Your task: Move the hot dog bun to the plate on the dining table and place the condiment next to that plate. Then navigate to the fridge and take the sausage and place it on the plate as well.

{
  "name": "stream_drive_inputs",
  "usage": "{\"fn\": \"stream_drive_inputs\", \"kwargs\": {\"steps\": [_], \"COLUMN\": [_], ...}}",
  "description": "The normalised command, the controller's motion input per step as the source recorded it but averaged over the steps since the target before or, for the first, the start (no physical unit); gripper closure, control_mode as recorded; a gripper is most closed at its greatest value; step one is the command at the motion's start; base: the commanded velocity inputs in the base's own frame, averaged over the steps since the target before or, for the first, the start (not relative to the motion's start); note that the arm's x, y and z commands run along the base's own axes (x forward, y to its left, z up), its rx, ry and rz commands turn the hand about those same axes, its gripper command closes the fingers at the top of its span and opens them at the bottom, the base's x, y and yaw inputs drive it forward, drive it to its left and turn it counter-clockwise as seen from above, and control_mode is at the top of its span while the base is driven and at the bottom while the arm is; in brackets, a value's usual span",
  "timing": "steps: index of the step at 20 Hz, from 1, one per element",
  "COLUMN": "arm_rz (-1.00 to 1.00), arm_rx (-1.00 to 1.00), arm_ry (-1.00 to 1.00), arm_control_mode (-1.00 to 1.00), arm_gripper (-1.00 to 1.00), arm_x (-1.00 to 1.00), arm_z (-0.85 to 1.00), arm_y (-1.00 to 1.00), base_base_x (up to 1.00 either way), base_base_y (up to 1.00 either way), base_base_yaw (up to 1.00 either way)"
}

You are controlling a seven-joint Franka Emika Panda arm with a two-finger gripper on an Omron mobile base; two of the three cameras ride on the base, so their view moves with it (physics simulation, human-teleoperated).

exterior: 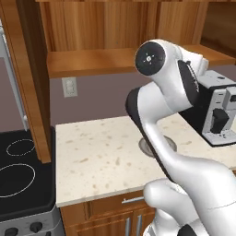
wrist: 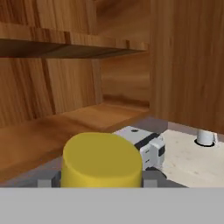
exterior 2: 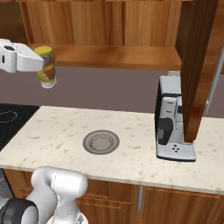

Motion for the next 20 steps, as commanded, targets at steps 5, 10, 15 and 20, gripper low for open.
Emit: {"fn": "stream_drive_inputs", "kwargs": {"steps": [5,10,15,20], "arm_rz": [0.35,0.29,0.22,0.06], "arm_rx": [-0.03,-0.05,-0.07,-0.02], "arm_ry": [0.15,0.08,0.04,0.0], "arm_control_mode": [-1.0,-1.0,-1.0,1.0], "arm_gripper": [1.0,1.0,1.0,1.0], "arm_x": [-0.73,-0.53,-0.21,-0.22], "arm_z": [-0.19,-0.26,-0.21,-0.05], "arm_y": [0.12,0.0,0.0,0.0], "base_base_x": [0.0,0.0,0.0,-0.6], "base_base_y": [0.0,0.0,0.0,0.0], "base_base_yaw": [0.0,0.0,0.0,0.07]}}
